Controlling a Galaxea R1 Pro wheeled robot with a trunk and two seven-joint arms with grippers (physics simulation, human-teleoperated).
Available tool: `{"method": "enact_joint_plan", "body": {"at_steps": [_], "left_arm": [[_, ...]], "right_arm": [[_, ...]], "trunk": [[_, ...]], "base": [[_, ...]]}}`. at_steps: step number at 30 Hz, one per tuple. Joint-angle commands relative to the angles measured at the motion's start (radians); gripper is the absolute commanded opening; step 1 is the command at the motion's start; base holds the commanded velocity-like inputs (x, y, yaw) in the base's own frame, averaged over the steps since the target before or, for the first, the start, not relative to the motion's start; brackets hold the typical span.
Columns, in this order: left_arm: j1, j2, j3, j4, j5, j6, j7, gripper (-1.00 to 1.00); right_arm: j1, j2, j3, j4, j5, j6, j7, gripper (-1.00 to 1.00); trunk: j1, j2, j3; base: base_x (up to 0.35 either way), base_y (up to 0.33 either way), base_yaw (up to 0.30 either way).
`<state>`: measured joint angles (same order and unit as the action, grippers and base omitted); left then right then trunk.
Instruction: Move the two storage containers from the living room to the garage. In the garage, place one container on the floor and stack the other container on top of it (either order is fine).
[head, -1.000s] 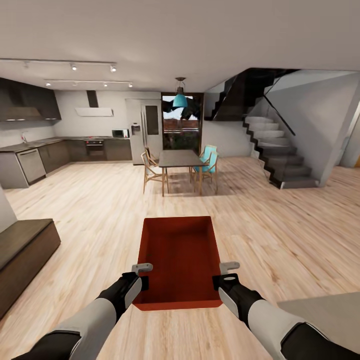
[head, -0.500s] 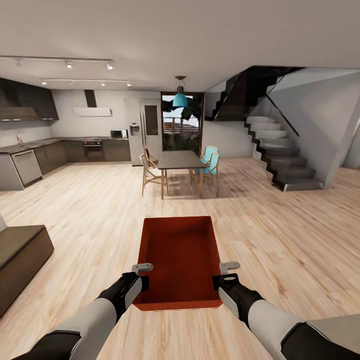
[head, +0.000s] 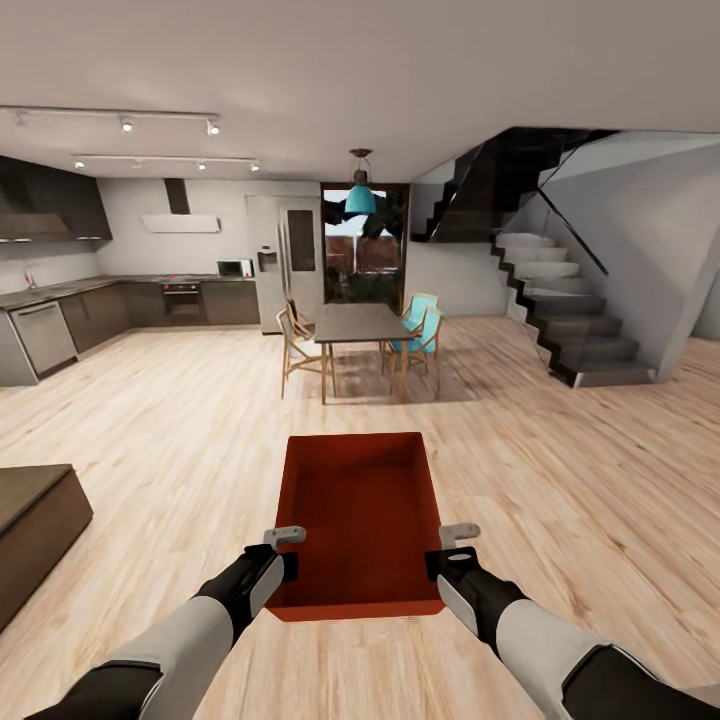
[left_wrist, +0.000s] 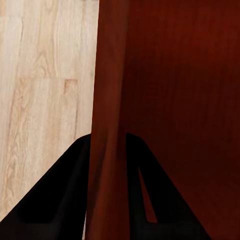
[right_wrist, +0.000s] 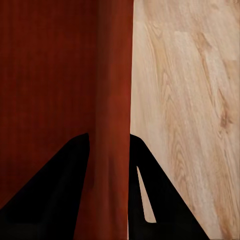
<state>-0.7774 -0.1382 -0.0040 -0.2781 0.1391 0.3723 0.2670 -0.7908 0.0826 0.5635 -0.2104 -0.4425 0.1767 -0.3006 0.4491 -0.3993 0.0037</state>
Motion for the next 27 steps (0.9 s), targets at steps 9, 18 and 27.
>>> {"method": "enact_joint_plan", "body": {"at_steps": [9, 18, 27], "left_arm": [[0.000, 0.011, -0.002, -0.005, -0.035, -0.003, 0.021, -1.00], [0.000, 0.011, -0.002, -0.005, -0.035, -0.003, 0.021, -1.00], [0.000, 0.011, -0.002, -0.004, -0.035, -0.003, 0.021, -1.00]], "right_arm": [[0.000, -0.001, 0.016, 0.002, -0.017, 0.007, -0.009, -1.00], [0.000, 0.000, 0.016, 0.002, -0.018, 0.007, -0.009, -1.00], [0.000, 0.000, 0.016, 0.002, -0.017, 0.007, -0.009, -1.00]], "trunk": [[0.001, -0.001, 0.001], [0.001, -0.001, 0.006], [0.001, -0.001, 0.006]], "base": [[0.322, 0.000, -0.041], [0.322, 0.000, -0.208], [0.322, 0.000, -0.037]]}}
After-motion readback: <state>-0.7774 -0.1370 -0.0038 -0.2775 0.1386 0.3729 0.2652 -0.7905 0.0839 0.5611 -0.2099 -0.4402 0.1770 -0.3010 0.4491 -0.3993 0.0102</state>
